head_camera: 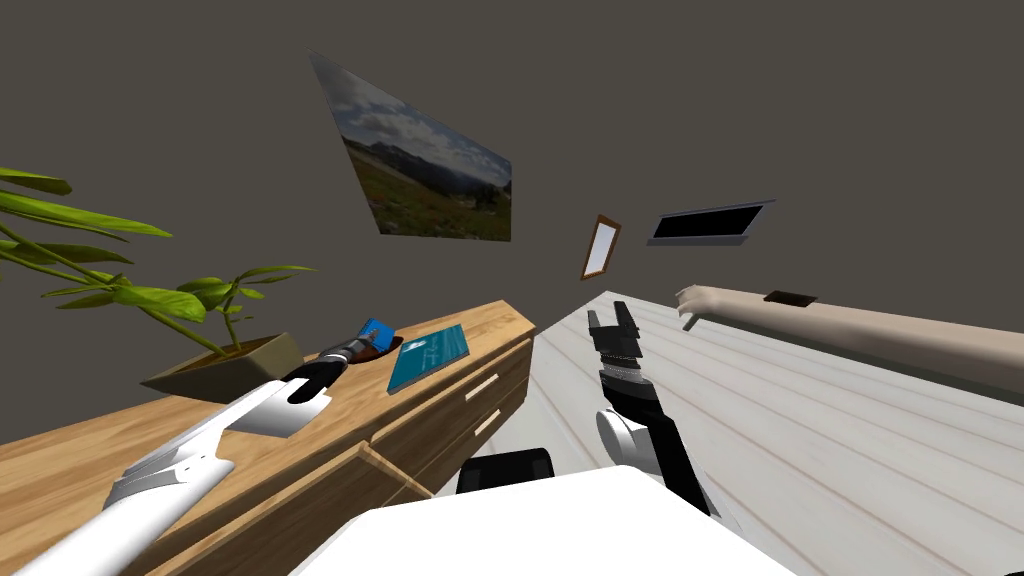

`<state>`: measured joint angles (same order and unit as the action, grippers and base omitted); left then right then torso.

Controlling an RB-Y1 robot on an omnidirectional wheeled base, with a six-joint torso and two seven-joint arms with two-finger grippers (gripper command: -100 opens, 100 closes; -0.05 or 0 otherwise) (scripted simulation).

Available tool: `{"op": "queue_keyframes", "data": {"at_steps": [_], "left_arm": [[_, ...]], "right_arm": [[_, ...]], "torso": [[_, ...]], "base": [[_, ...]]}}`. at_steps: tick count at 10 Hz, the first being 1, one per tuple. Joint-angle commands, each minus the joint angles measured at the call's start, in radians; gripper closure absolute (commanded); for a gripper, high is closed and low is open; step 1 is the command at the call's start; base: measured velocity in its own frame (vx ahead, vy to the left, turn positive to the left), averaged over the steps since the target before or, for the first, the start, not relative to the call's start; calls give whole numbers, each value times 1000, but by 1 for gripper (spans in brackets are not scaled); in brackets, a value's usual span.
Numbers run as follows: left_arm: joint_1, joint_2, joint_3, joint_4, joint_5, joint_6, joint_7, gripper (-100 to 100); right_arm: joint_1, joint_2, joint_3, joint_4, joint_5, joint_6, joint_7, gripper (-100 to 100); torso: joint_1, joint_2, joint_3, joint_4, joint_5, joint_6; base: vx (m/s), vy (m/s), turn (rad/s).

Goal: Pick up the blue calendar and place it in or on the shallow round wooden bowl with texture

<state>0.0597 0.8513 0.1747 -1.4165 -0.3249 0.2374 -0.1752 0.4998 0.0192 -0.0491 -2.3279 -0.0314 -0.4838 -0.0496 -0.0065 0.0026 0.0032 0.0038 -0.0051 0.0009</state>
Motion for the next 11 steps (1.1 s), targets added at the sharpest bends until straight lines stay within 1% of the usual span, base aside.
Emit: {"op": "queue_keyframes", "data": {"at_steps": [1,4,5,6,11], "left_arm": [[8,44,-11,-22,36,38,15,-100],[16,96,-24,-45,77,77,32,-100],[15,86,-21,-41,69,68,28,-100],[16,89,-22,-42,71,71,30,0],[16,88,-22,-42,71,70,29,0]], "right_arm": [[0,0,0,0,0,0,0,0],[0,0,0,0,0,0,0,0],[0,0,0,0,0,0,0,0],[0,0,0,0,0,0,0,0],[0,0,0,0,0,0,0,0]], "torso": [[0,0,0,0,0,0],[0,0,0,0,0,0],[0,0,0,0,0,0],[0,-1,0,0,0,0],[0,-2,-1,0,0,0]], "base": [[-31,8,-68],[-28,7,-46],[-11,3,-7],[0,0,0],[0,0,0]]}}
